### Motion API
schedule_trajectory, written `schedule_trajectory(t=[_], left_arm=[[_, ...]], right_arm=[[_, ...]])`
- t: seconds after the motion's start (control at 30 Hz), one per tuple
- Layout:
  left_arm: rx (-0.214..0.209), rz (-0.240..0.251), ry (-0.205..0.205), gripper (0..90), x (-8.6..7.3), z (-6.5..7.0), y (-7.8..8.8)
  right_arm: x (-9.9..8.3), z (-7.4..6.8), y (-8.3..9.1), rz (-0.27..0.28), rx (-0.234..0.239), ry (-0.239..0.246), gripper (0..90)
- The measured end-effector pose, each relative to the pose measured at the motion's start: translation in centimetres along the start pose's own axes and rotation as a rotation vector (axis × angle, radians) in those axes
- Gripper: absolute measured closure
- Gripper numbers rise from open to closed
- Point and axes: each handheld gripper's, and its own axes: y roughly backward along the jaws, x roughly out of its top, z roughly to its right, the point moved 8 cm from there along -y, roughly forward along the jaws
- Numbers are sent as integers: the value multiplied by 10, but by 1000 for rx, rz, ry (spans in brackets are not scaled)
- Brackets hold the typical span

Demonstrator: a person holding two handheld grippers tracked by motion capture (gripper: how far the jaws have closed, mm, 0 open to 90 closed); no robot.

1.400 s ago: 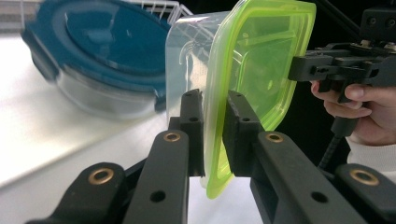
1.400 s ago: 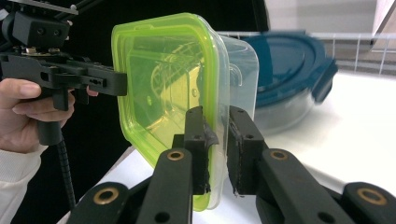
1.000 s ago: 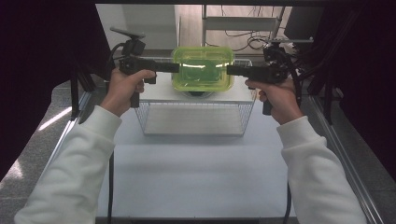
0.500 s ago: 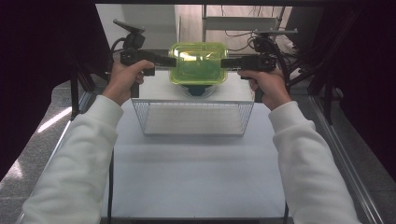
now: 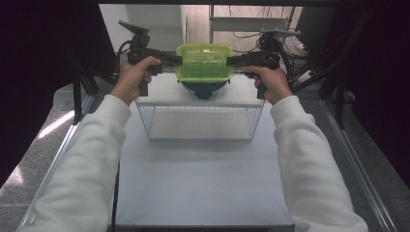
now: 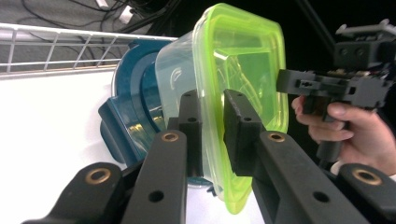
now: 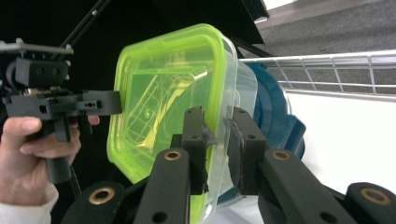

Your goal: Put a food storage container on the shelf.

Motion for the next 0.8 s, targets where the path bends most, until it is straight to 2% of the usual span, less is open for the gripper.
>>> schedule_trajectory(t=[0.3,0.53,0.7,0.8], left_arm=[[-20,25,67,732,4,-15,-9],[-9,32,61,700,3,-16,-11],[-15,37,52,683,3,-16,-12],[26,47,32,601,3,-19,-12]], right_arm=[[6,13,-15,22,4,-95,727],[6,15,-18,37,0,-121,710],[5,15,-18,34,-1,-121,686],[5,15,-19,46,-15,-102,628]])
